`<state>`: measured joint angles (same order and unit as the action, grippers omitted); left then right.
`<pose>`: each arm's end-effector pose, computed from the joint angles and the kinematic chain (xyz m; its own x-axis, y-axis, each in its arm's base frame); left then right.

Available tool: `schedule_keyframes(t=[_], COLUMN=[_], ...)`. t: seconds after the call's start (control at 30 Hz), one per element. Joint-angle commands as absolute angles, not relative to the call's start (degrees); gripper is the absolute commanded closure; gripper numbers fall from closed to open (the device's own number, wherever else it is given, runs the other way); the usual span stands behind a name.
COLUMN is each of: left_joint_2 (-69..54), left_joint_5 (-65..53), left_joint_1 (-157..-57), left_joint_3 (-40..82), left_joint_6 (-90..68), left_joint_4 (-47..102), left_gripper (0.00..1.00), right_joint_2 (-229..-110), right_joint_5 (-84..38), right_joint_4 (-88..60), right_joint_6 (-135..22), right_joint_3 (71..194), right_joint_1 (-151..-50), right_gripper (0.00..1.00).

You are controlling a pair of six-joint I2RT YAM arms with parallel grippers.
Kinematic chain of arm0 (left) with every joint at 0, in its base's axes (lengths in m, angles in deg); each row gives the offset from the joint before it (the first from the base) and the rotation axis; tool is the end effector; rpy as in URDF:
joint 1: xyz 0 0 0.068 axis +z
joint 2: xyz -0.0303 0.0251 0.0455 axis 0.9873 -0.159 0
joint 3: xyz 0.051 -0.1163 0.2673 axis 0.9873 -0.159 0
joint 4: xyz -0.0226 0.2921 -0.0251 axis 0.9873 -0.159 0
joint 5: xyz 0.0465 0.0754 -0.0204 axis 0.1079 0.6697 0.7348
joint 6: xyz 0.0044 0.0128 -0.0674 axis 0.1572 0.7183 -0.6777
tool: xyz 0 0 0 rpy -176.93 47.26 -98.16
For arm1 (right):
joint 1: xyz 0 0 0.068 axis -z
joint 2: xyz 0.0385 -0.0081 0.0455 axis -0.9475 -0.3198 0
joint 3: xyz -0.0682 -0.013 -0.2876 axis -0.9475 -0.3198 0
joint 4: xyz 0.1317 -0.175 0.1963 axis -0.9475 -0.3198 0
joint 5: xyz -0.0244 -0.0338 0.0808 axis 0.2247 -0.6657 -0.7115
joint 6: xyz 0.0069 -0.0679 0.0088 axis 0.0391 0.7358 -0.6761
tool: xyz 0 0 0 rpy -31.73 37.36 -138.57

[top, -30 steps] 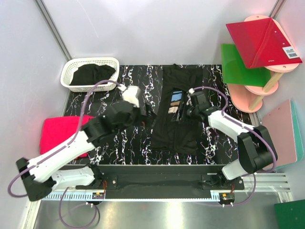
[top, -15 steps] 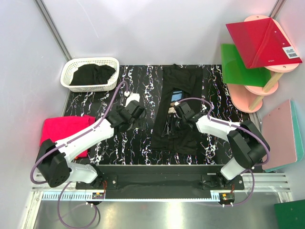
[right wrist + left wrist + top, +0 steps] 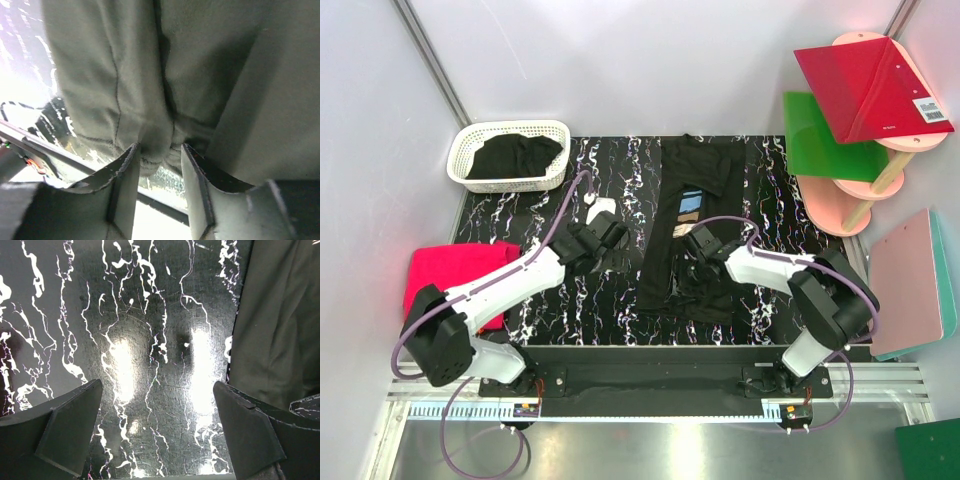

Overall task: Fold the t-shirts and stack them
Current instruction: Rotate the tshirt 90 degrees

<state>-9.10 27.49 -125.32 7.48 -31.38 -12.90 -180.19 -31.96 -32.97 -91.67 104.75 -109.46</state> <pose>0.2363 -0.1991 0.2567 -0.7580 0.0709 -0.6484 0.0799 0.9967 0.0156 0.2493 0.2152 0.1348 -0.9860 0.0444 -0.1609 -0.0391 0.8756 0.4815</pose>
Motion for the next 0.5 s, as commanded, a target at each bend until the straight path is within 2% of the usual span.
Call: schedule_keyframes(t=[0.0,0.03,0.1,0.13,0.17,0.2,0.47], left_joint_2=[-10.4,-10.6,-11.4,-11.6,-11.7,-11.7,-14.3], left_joint_5=[27.5,27.7,27.7,27.7,27.7,27.6,26.4], left_joint_1=[-125.0,-125.0,-124.9,-124.8,-124.9,-124.9,-124.8], left_joint_3=[7.1,6.9,6.7,6.5,6.4,6.0,5.3], left_joint_6=[-32.3,-32.3,-32.2,-32.3,-32.5,-32.6,-33.0], left_joint_4=[-10.7,-10.6,-10.6,-10.6,-10.5,-10.4,-10.0], left_gripper=[0.01,0.01,0.01,0.01,0.01,0.01,0.01], right_joint_2=[-183.0,-184.2,-185.0,-184.9,-184.6,-184.1,-177.2], right_joint_5=[-34.3,-35.0,-36.5,-36.6,-36.6,-36.6,-33.8], right_joint_4=[-29.3,-28.7,-28.3,-28.4,-28.4,-28.5,-33.3], right_joint_6=[-91.9,-91.7,-90.9,-90.7,-90.7,-90.4,-89.7], right_joint_3=[106.0,106.2,106.9,106.9,106.8,106.7,107.7], right_joint_1=[-110.8,-110.9,-110.9,-110.9,-111.0,-110.9,-110.9], right_gripper=[0.56,0.58,0.72,0.8,0.94,0.99,1.0])
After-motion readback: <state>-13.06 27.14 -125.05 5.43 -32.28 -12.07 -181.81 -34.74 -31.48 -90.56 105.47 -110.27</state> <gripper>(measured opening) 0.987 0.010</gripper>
